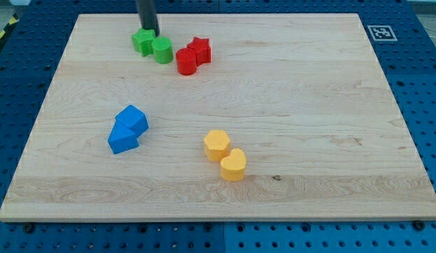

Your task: Push the green blocks into the red circle

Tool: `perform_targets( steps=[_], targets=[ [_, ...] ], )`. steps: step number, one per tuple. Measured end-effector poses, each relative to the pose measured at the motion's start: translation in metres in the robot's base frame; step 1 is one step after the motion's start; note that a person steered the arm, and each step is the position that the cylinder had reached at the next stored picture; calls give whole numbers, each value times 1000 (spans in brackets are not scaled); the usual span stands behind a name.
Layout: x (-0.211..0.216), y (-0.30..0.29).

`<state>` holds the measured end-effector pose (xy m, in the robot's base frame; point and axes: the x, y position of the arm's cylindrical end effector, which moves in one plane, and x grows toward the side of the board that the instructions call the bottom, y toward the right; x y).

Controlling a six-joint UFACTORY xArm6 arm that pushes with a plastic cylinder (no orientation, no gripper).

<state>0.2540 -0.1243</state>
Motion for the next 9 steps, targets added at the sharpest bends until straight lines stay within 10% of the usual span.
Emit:
perform_targets(
  steps=[3, 9],
  targets=[
    [-10, -69],
    [71, 19]
  ],
)
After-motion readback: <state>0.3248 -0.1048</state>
